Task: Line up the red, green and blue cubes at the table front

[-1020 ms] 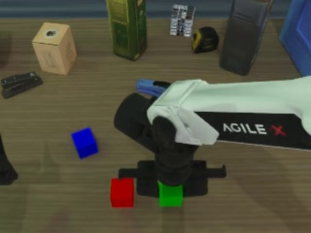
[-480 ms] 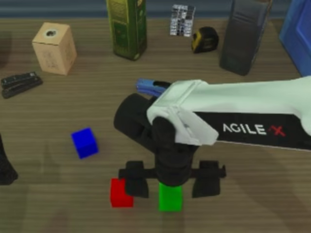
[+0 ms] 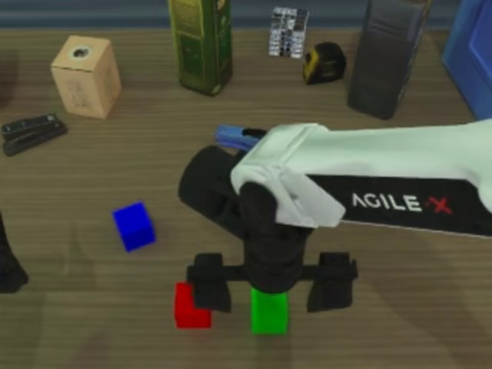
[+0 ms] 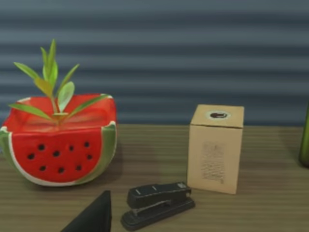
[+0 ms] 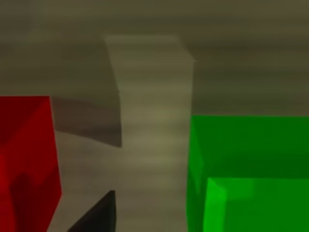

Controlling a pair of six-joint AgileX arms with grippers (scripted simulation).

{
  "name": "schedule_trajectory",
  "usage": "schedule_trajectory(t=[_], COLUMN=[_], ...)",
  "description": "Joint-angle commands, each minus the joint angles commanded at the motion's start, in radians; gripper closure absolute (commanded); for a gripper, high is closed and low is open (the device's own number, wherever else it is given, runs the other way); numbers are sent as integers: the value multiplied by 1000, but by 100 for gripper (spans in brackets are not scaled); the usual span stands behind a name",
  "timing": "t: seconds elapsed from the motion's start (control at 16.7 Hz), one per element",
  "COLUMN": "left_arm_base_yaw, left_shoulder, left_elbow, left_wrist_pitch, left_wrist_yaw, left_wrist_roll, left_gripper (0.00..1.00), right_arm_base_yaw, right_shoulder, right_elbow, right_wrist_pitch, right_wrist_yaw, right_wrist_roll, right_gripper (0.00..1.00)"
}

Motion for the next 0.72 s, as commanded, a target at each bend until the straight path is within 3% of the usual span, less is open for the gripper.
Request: schedule_trajectory(t=[0.36,0.72], left_arm_base_yaw=[0,0], left_shoulder=[0,0], left_elbow=[0,0], left_wrist_pitch=[0,0], left_wrist_yaw=[0,0], left_wrist_roll=[0,0], left_gripper=[0,0], right_arm_base_yaw=[7,2], right_shoulder=[-58,-69], right_elbow=[137,158], right_wrist_pitch=[-205,-231], right_wrist_yaw=[-1,0], right_wrist_roll=[1,-1], right_gripper=[0,0])
